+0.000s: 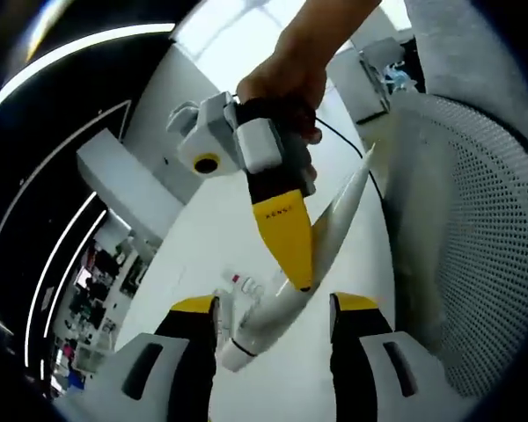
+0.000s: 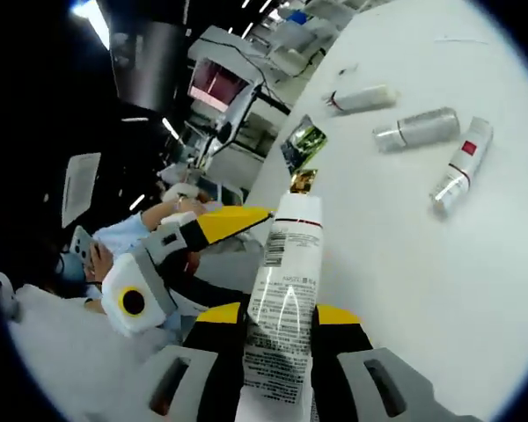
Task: Arrange the skincare products in the storage area until every visible bottle or jar stands upright without overlapping.
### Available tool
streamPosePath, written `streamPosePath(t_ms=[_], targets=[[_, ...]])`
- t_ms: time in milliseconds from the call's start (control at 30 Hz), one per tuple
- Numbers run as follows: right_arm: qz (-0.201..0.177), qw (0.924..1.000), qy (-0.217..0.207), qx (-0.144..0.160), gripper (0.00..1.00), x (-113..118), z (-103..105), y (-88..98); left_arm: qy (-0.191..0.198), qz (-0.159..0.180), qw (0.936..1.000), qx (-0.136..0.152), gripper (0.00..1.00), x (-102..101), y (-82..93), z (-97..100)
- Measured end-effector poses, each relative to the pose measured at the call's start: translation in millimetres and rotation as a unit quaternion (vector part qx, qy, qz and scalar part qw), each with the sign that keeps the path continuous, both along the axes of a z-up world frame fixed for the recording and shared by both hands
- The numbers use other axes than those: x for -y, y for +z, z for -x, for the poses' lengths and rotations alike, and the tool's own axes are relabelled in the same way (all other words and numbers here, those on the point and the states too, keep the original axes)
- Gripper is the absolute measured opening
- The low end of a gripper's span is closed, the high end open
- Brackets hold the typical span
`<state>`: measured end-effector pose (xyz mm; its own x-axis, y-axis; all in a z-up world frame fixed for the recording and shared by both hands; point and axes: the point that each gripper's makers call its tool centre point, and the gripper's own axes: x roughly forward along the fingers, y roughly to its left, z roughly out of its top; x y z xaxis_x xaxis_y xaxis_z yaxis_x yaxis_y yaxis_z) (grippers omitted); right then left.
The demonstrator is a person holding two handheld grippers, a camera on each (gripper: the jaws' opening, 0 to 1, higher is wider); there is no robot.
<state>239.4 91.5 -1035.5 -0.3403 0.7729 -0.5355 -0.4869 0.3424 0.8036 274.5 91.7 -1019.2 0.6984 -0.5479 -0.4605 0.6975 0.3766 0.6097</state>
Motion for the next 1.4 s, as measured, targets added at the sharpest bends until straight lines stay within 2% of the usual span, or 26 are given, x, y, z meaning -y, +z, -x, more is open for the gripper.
streamPosePath(t_ms=[67,167,233,267,333,500,567,667,833,900,1000,1067,1167,1200,1233,1267,1400], targets=[[0.004,0.9998,0.018,-0.006,0.22,-2,4,0.7,-0.001,-0.007,1.0000,-0.006,0.44,0,-3.2,0.8],[0.028,0.9982,0.053,-0.005,0.22,-1,7,-0.9,-0.026,-0.020,0.9993,-0.017,0.37,5,-10.6,10.3],[0.046,0.9956,0.082,-0.006,0.22,0,11,-1.8,-0.046,-0.022,0.9980,-0.038,0.31,11,-17.5,18.1],[0.059,0.9932,0.100,-0.001,0.22,2,12,-3.7,-0.046,-0.025,0.9982,-0.030,0.30,13,-17.4,18.2],[0.077,0.9901,0.118,-0.001,0.22,4,15,-4.7,-0.050,-0.027,0.9978,-0.034,0.28,16,-20.1,20.6],[0.084,0.9884,0.126,-0.011,0.23,4,15,-5.0,-0.038,-0.015,0.9981,-0.047,0.25,15,-21.1,21.3],[0.091,0.9875,0.126,-0.026,0.24,4,16,-4.5,-0.033,-0.019,0.9978,-0.055,0.23,16,-21.0,22.2],[0.090,0.9864,0.132,-0.036,0.25,5,17,-4.3,-0.034,-0.045,0.9967,-0.058,0.21,17,-20.6,25.2],[0.090,0.9843,0.133,-0.073,0.27,8,20,-3.2,-0.024,-0.021,0.9962,-0.081,0.19,18,-20.5,29.0],[0.082,0.9844,0.133,-0.081,0.27,8,20,-2.9,-0.016,-0.014,0.9957,-0.090,0.18,17,-21.3,30.1],[0.064,0.9838,0.121,-0.116,0.28,8,21,-1.9,-0.016,-0.007,0.9947,-0.101,0.17,18,-21.9,32.1],[0.062,0.9808,0.114,-0.146,0.29,10,23,-1.4,-0.020,0.000,0.9936,-0.111,0.16,21,-22.4,34.3],[0.041,0.9799,0.121,-0.154,0.30,13,24,-0.9,-0.020,0.005,0.9929,-0.117,0.16,22,-22.9,35.4],[0.030,0.9786,0.120,-0.164,0.32,13,25,0.9,-0.017,0.013,0.9920,-0.125,0.16,23,-23.4,36.5],[0.010,0.9747,0.109,-0.195,0.33,11,27,8.5,-0.014,0.014,0.9918,-0.126,0.16,23,-23.5,36.6],[0.005,0.9764,0.106,-0.188,0.34,12,24,4.7,-0.008,0.023,0.9908,-0.133,0.16,22,-23.1,37.6],[-0.045,0.9733,0.085,-0.209,0.38,12,25,12.4,0.000,0.043,0.9894,-0.139,0.15,23,-19.9,38.9]])
